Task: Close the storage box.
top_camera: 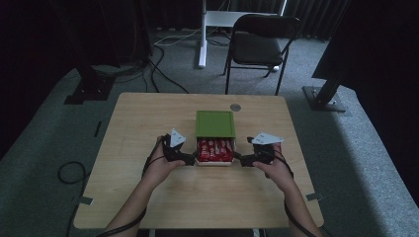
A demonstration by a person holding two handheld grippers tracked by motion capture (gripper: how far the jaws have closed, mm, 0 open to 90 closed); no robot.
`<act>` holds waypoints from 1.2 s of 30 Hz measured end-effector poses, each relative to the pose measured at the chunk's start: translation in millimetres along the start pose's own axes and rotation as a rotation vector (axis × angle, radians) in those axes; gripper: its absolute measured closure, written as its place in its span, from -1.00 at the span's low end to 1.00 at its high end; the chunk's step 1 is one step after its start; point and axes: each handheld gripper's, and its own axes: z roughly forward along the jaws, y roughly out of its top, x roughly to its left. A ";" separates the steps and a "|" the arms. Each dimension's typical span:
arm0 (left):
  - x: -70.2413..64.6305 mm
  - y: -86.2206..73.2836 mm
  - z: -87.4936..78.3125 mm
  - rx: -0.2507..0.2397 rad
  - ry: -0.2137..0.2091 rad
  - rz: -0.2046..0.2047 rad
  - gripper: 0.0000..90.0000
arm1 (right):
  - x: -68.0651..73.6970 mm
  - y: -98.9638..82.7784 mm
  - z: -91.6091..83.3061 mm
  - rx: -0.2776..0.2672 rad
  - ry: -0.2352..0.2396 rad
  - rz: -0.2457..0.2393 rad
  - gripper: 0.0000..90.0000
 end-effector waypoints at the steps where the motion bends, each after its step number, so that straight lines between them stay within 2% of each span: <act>1: 0.3 0.2 0.2 0.000 0.001 0.002 -0.96 | -0.6 0.3 0.6 -0.001 0.000 0.002 -0.76; 36: 10.1 9.2 13.3 0.010 0.020 0.003 -0.96 | -11.8 6.8 14.0 -0.004 -0.036 0.041 -0.76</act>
